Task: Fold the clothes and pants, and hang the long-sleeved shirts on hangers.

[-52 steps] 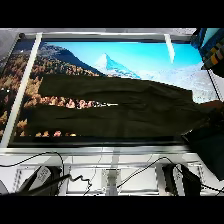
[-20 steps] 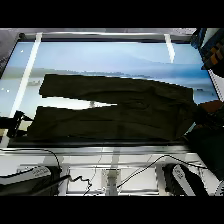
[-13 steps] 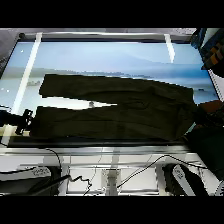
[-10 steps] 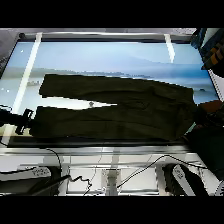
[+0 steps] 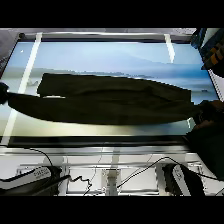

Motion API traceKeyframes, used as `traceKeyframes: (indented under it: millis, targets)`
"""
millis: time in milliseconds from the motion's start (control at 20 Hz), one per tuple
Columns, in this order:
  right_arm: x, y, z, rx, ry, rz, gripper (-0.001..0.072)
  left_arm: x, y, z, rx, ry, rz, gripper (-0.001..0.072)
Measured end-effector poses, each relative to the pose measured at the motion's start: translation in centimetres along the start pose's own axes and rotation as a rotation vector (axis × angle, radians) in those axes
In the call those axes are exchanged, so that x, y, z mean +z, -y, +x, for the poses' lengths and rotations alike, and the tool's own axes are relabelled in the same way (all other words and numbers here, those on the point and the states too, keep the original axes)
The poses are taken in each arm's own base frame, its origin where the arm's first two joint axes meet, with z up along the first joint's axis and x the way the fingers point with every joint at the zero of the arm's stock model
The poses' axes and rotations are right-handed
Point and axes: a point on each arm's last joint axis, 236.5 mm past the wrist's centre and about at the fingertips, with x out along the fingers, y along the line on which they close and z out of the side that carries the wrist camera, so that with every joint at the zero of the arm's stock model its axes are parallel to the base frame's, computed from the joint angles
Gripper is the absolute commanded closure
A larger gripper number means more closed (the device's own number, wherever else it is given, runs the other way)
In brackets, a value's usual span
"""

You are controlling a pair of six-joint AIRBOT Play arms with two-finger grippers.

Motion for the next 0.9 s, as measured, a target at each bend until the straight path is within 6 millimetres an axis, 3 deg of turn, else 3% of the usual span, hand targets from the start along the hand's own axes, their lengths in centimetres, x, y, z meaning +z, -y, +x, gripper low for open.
traceKeyframes:
  millis: [200, 350, 600, 900]
  targets:
    - [3.4, -2.6, -2.4, 0.089, 0.134, 0.078, 0.0674, 3.6, 4.0, -1.9, -0.101, 0.160, 0.019, 0.0691]
    - [5.9, -4.2, -2.0, 0.157, 0.208, 0.174, 0.0674, 4.6, 5.7, -0.8, -0.135, 0.201, 0.030, 0.0691]
    - [8.6, -6.1, 3.5, 0.223, 0.225, 0.367, 0.0674, 5.3, 9.0, 3.8, -0.179, 0.254, 0.057, 0.0692]
    - [10.3, -4.0, 12.2, 0.216, 0.242, 0.750, 0.0673, 6.3, 13.6, 9.0, -0.256, 0.390, 0.045, 0.0692]
